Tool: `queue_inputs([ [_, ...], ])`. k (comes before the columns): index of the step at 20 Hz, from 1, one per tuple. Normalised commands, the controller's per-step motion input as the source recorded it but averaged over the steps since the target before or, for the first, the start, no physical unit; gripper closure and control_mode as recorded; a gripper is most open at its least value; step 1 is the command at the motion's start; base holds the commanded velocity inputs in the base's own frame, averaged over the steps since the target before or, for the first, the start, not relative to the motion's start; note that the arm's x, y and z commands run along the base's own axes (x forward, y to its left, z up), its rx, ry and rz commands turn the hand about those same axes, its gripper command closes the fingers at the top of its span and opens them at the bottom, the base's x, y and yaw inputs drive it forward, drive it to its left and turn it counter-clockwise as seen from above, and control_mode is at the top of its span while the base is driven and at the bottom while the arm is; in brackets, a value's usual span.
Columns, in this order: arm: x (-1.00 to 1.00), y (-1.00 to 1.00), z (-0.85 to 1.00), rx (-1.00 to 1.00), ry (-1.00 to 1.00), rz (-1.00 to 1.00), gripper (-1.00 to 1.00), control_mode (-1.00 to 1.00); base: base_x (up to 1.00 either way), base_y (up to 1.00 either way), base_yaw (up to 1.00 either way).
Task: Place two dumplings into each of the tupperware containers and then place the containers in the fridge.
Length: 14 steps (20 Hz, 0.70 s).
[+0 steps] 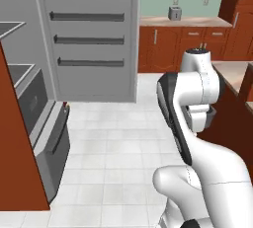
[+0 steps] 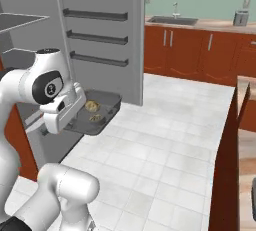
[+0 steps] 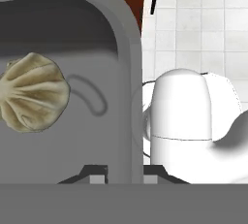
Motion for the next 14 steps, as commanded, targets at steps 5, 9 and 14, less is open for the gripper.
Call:
queue_inputs([
  [5,0.00,0.00,0.00,0.00,0.00,0.00,1.00,1.00,1.00,0.00,0.41],
  [9,0.00,0.00,0.00,0.00,0.00,0.00,1.00,1.00,0.99,-0.10,0.61],
  [14,0.00,0.00,0.00,0.00,0.00,0.00,1.00,1.00,0.78,-0.38,0.75],
])
